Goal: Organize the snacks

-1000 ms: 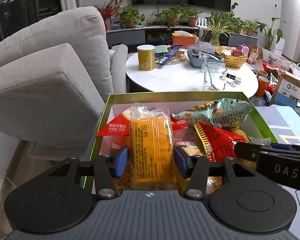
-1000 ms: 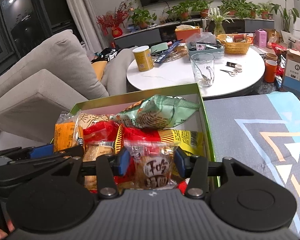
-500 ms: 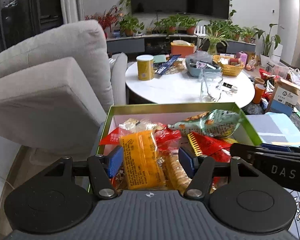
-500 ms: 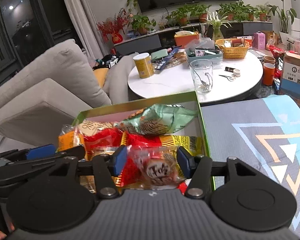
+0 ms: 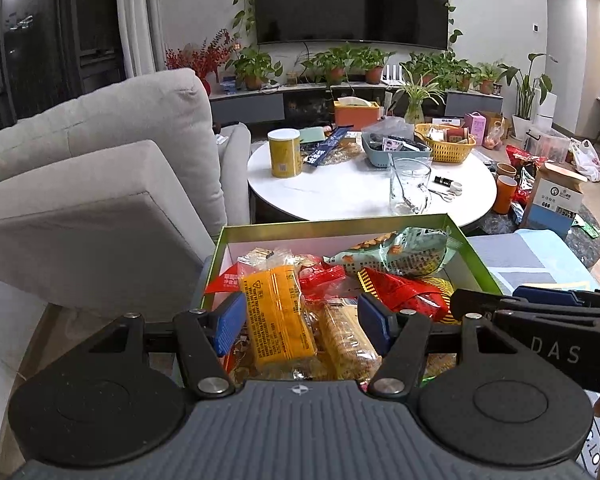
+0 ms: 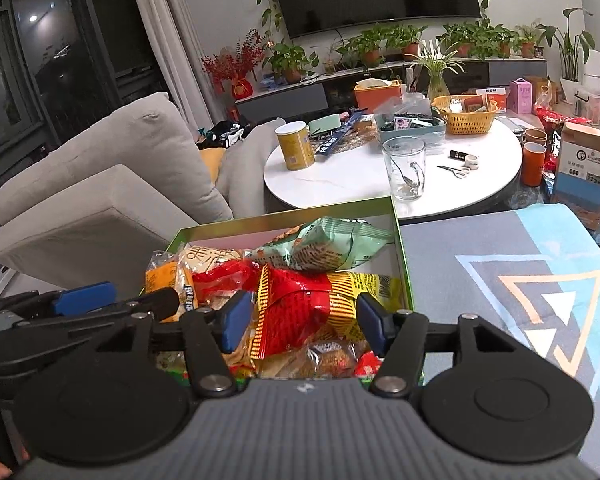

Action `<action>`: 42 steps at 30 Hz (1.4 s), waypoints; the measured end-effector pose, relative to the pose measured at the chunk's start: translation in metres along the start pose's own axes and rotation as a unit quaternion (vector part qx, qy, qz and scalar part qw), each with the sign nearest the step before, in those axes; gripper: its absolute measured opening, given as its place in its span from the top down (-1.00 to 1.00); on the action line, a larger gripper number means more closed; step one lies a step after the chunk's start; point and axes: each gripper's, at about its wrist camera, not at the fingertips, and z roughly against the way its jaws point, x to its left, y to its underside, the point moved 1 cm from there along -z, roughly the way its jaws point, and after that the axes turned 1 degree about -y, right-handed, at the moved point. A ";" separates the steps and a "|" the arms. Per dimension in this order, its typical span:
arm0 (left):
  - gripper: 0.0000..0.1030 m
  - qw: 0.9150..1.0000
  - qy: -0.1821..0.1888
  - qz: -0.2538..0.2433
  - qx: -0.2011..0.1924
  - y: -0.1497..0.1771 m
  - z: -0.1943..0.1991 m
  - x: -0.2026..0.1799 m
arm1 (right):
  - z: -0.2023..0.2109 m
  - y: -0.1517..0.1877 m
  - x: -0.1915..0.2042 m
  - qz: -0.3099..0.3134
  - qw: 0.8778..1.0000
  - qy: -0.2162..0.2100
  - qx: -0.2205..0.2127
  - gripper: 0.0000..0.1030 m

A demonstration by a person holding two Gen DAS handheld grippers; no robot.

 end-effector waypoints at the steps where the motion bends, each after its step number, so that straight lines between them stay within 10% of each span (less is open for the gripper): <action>1: -0.15 1.000 -0.001 0.000 -0.002 0.000 0.003 0.000 | 0.002 0.000 0.001 0.001 1.000 0.000 -0.001 -0.48; 42: -0.73 0.999 -0.029 0.025 -0.036 0.064 0.104 0.005 | 0.086 0.052 0.004 0.001 0.999 0.004 -0.048 -0.49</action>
